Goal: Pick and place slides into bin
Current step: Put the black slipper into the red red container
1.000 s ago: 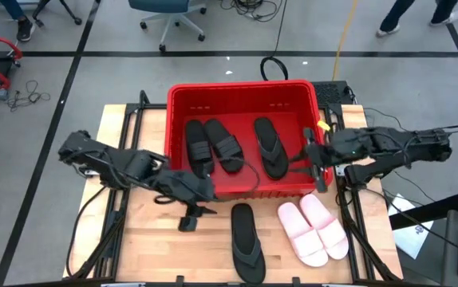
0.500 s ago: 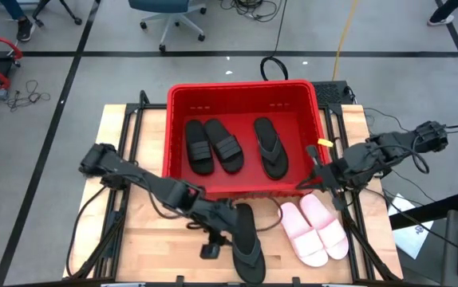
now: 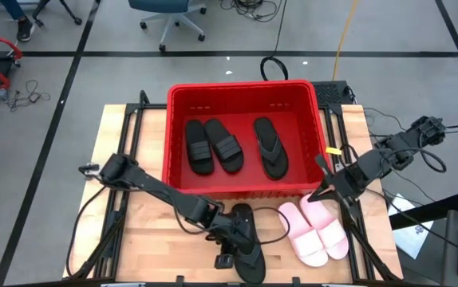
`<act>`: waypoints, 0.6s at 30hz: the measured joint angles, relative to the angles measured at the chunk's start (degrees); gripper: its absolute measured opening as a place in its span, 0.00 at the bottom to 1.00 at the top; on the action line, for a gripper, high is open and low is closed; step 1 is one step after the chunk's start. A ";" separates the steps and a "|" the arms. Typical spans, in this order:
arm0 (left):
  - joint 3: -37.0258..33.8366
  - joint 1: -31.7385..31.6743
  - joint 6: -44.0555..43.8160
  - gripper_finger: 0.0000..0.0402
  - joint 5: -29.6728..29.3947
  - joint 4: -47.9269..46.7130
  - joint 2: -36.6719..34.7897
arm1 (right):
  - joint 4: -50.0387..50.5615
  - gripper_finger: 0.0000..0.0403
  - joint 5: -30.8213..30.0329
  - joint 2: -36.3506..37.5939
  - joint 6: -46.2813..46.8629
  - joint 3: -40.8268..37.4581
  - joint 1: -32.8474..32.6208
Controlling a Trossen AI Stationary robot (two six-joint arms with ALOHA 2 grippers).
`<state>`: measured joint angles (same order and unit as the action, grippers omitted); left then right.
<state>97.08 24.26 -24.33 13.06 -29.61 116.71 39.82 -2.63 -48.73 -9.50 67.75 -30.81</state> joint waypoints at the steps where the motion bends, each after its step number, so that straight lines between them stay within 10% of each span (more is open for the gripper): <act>1: 0.00 0.01 0.21 0.39 0.01 -0.12 0.62 | 0.11 0.00 0.00 -0.02 0.00 0.00 -0.22; 18: 0.00 -0.01 3.01 0.39 -2.36 -0.18 5.79 | 0.32 0.00 -0.22 -0.02 1.29 0.00 -0.58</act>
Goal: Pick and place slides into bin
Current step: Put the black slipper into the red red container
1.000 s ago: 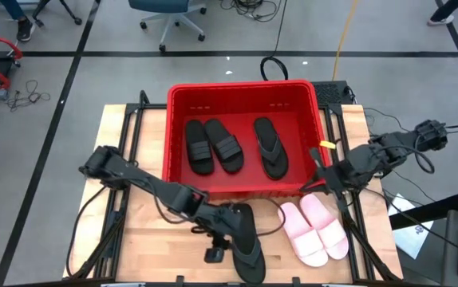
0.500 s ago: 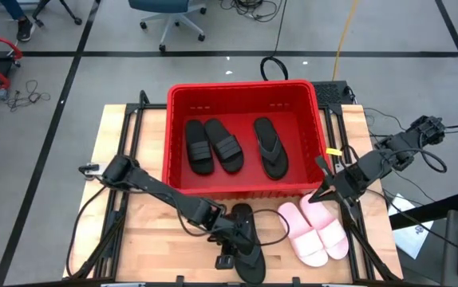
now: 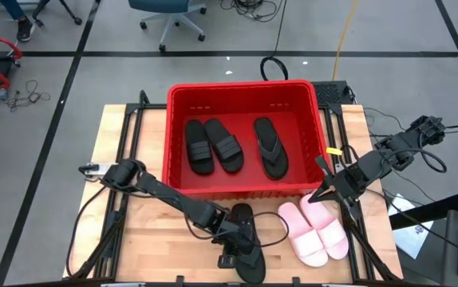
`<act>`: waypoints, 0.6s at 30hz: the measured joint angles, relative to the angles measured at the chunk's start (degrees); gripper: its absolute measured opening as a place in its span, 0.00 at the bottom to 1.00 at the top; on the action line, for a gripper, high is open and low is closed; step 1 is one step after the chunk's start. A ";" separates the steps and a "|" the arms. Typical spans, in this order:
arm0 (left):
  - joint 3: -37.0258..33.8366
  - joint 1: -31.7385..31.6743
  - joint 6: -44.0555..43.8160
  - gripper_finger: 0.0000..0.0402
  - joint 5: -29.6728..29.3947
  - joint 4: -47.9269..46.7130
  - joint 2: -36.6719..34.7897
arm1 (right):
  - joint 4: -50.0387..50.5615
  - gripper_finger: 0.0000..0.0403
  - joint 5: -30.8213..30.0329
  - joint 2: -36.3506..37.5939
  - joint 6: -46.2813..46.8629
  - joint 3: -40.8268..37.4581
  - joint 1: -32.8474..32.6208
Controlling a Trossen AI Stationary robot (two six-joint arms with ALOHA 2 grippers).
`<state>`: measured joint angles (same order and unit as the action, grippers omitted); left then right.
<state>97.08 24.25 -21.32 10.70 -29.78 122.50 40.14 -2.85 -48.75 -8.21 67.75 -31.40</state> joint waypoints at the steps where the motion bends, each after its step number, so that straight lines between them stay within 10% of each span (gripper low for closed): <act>1: 0.00 0.04 0.06 0.39 0.00 -0.19 0.26 | 0.00 0.00 0.00 0.00 -0.01 0.00 0.00; 18: 0.00 1.07 -2.85 0.39 4.77 0.30 3.56 | 0.48 0.00 -0.02 -0.02 0.00 -0.02 0.00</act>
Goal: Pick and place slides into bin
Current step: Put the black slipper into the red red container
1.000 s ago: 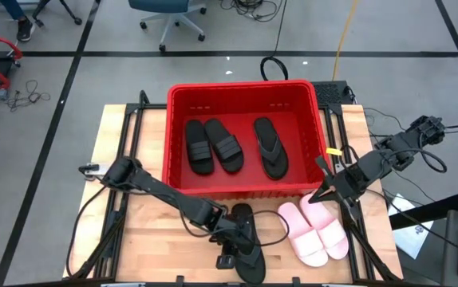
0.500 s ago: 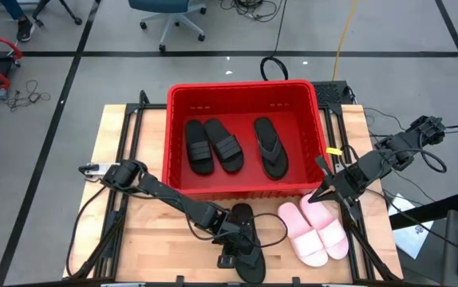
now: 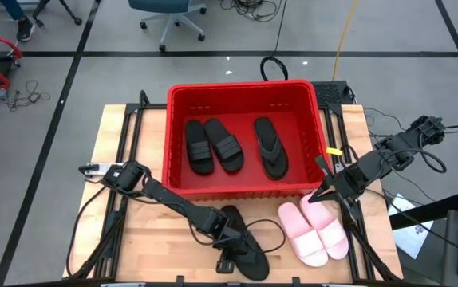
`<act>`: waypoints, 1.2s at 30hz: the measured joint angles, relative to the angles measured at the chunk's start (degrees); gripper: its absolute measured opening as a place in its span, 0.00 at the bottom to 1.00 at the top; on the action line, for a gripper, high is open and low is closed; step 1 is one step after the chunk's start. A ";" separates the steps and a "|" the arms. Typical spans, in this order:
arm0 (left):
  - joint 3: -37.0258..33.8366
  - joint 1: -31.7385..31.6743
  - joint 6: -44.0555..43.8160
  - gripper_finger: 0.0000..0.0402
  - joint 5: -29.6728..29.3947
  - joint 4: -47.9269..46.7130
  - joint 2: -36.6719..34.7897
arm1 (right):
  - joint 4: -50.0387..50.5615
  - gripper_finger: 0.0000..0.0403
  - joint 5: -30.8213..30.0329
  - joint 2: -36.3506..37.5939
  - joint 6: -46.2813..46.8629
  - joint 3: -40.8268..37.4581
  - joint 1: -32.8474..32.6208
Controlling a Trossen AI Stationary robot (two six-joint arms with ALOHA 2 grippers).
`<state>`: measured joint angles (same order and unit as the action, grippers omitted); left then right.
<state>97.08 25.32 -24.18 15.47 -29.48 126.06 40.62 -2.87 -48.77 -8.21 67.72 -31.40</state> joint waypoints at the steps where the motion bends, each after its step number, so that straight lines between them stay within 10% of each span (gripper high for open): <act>1: 0.00 0.05 -0.03 0.39 -0.13 0.00 0.00 | 0.00 0.00 0.00 0.00 0.00 0.00 0.00; 12: 0.00 1.09 -0.35 0.36 -0.50 1.14 0.00 | -0.02 0.00 -0.02 0.00 0.02 0.00 0.00; 21: 0.00 1.47 -2.02 0.03 -0.46 1.11 0.00 | -0.04 0.00 -0.02 0.00 1.71 0.00 0.00; 36: 1.90 1.40 -6.27 0.00 5.54 1.97 -8.64 | -0.09 0.00 -0.02 0.00 1.73 0.00 0.00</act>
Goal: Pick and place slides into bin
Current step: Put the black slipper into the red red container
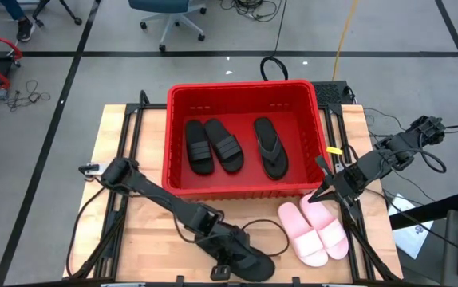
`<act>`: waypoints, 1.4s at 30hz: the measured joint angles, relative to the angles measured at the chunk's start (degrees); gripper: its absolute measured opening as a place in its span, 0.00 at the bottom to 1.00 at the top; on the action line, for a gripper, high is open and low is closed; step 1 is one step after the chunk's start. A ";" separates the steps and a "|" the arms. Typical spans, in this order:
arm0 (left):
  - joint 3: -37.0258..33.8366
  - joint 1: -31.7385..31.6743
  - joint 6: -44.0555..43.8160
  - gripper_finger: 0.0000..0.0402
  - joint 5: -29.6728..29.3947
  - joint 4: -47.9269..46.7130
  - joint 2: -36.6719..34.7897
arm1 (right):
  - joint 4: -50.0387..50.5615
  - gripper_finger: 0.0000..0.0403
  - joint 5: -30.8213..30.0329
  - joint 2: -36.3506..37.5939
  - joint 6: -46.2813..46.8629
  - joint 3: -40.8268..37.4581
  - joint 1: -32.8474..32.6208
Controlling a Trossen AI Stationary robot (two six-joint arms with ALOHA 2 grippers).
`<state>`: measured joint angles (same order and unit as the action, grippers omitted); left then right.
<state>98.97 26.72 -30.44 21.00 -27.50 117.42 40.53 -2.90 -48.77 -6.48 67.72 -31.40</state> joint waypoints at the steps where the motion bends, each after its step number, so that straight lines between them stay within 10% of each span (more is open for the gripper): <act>1: 0.39 -0.02 -0.73 0.00 0.04 -0.59 -1.19 | -0.01 0.00 0.00 0.00 0.00 0.00 0.00; 19: 20.82 -0.82 -0.67 0.00 -12.83 -28.70 -10.80 | -2.15 0.00 -0.46 0.02 -0.20 0.00 0.04; 42: 36.03 -14.78 26.80 0.00 -24.70 -50.14 -10.72 | -2.62 0.00 -8.04 0.02 -0.20 0.00 2.14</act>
<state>135.00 11.94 -3.64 -3.69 -77.64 106.69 37.91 -10.94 -48.75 -6.68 67.72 -29.26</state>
